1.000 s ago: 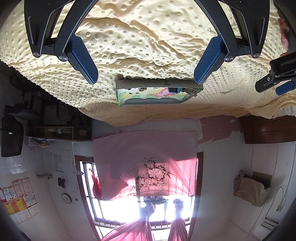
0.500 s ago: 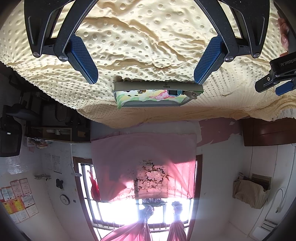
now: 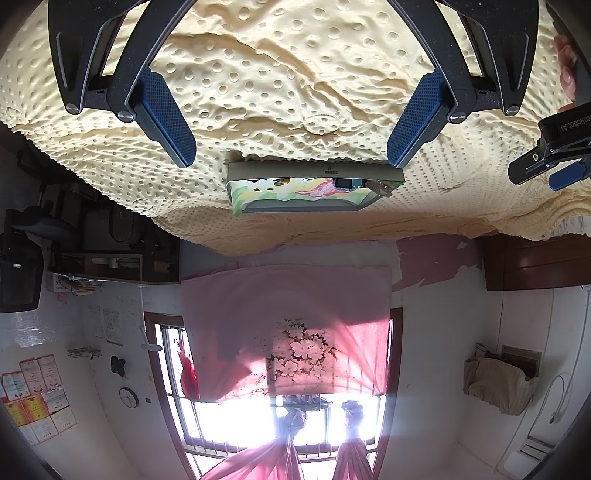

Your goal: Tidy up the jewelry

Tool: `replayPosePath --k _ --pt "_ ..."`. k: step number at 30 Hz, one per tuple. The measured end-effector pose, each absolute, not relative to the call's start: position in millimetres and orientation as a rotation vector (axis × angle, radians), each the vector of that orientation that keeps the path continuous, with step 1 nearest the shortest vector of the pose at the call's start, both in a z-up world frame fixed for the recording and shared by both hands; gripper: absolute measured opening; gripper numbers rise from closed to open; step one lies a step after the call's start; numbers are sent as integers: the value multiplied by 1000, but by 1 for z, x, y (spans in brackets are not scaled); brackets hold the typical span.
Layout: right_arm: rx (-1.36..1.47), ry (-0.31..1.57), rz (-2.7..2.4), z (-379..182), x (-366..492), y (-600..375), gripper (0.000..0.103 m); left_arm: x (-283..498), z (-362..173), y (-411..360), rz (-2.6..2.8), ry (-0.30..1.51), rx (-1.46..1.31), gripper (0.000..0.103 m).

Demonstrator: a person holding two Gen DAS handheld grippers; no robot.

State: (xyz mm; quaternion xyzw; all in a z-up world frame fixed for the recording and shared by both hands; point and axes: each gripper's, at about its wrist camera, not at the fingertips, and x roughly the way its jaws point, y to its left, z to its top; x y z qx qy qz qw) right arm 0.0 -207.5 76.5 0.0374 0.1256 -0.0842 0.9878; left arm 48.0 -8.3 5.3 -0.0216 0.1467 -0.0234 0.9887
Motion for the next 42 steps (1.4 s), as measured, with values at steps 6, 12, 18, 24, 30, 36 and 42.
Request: replayPosePath --k 6,12,18,24,30,36,42 --pt "77 251 -170 76 0 -208 102 47 6 -9 -49 295 -43 103" --pt "77 250 -169 76 0 -208 102 47 6 -9 -48 295 -43 103" --pt "77 249 -168 77 0 -208 102 47 6 -9 -47 296 -45 103" --pt "77 248 -167 77 -1 -207 102 48 6 -8 -49 297 -46 103" --pt "79 248 -168 77 -1 -207 102 47 7 -8 -46 297 -44 103" --pt "78 247 -170 77 -1 -207 102 47 6 -9 -46 296 -44 103" --pt "78 245 -169 79 -1 -206 102 47 7 -9 -48 297 -47 103"
